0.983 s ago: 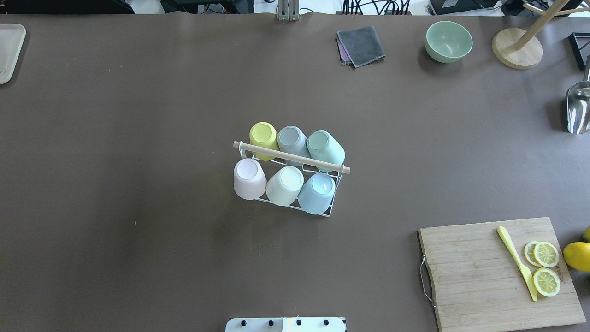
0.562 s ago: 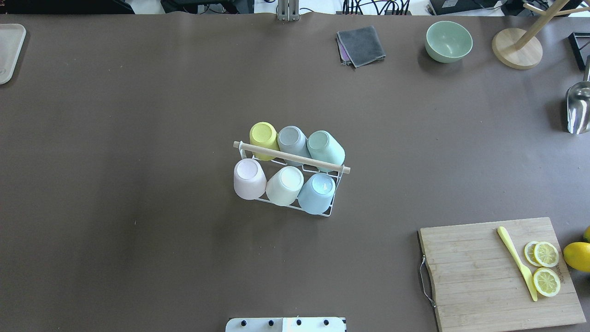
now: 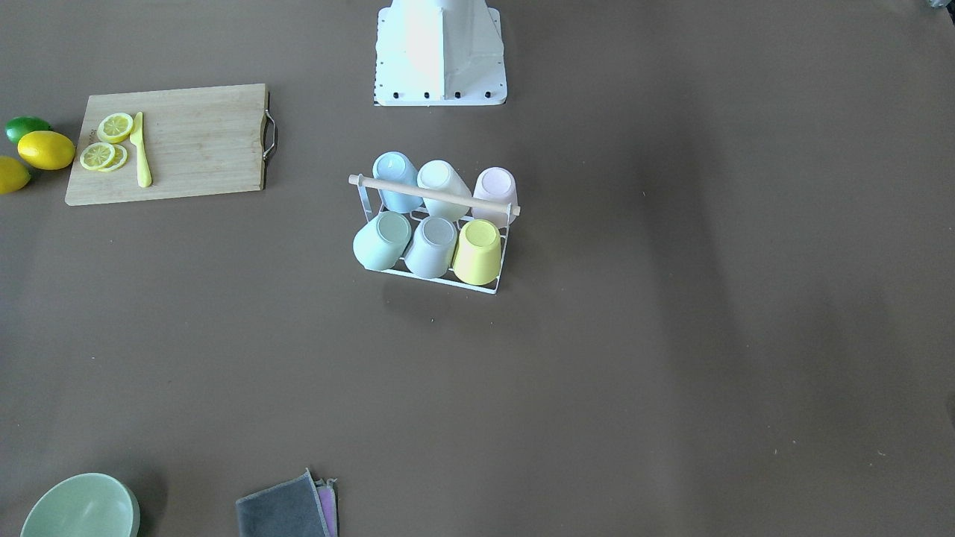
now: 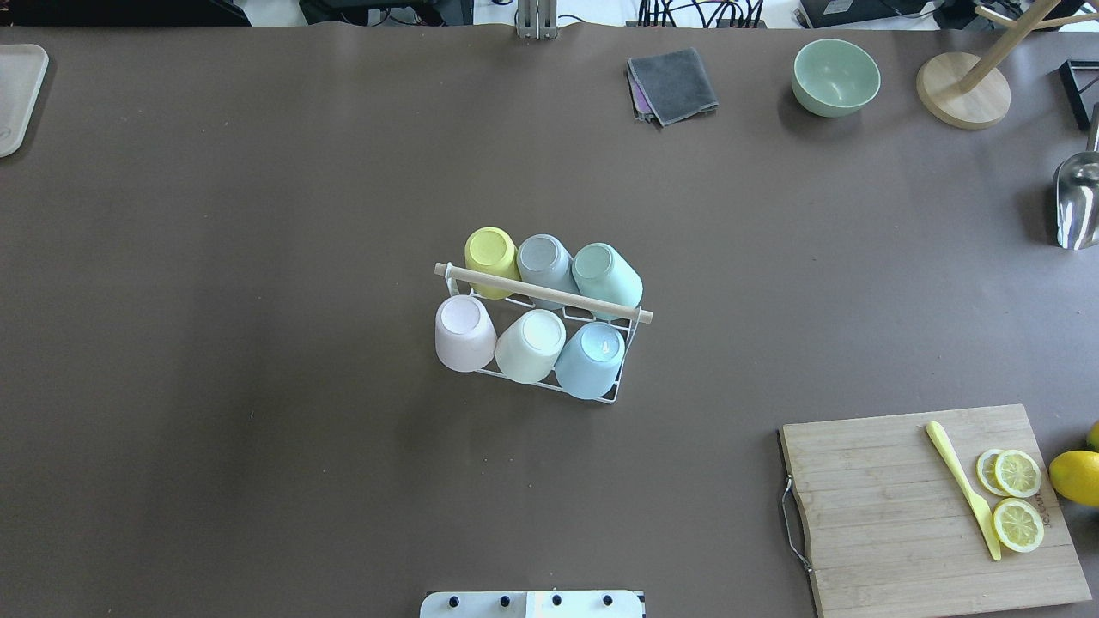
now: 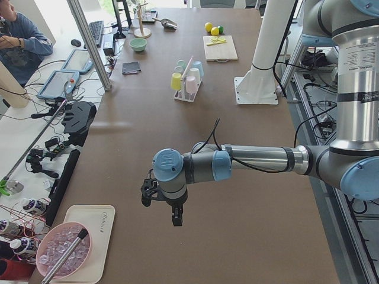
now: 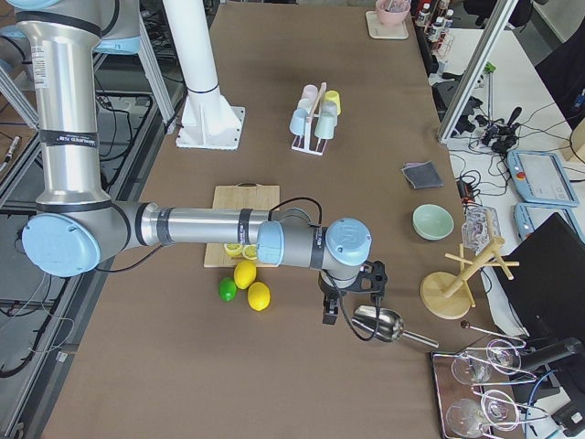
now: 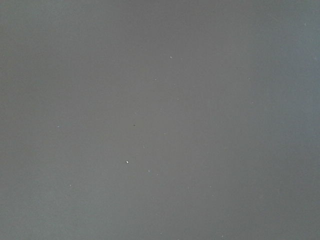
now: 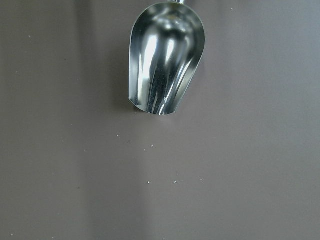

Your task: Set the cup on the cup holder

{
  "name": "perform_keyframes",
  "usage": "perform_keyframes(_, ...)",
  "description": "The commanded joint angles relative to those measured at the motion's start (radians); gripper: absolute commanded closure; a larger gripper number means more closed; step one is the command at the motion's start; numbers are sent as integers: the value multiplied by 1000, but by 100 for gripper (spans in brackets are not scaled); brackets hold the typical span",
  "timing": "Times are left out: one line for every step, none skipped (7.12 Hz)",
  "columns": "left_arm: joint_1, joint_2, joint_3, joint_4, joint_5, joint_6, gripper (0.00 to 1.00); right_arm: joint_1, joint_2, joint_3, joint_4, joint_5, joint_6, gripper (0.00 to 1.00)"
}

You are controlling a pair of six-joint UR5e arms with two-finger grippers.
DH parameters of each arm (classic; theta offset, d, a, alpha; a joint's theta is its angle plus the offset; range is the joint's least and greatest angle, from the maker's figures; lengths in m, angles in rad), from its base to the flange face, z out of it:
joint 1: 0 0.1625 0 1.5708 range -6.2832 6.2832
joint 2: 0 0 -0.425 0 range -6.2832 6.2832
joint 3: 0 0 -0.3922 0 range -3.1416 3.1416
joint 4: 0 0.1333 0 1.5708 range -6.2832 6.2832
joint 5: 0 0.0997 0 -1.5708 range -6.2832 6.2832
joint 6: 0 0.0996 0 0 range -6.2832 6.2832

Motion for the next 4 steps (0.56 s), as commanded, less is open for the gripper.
perform_keyframes(0, 0, 3, -3, 7, 6, 2, -1, 3, 0, 0, 0, 0, 0)
perform_keyframes(0, 0, 1, -3, 7, 5, 2, 1, 3, 0, 0, 0, 0, 0)
perform_keyframes(0, 0, 3, -2, 7, 3, 2, 1, 3, 0, -2, -2, 0, 0)
perform_keyframes(0, 0, 4, -2, 8, 1, 2, 1, 3, 0, 0, -2, 0, 0)
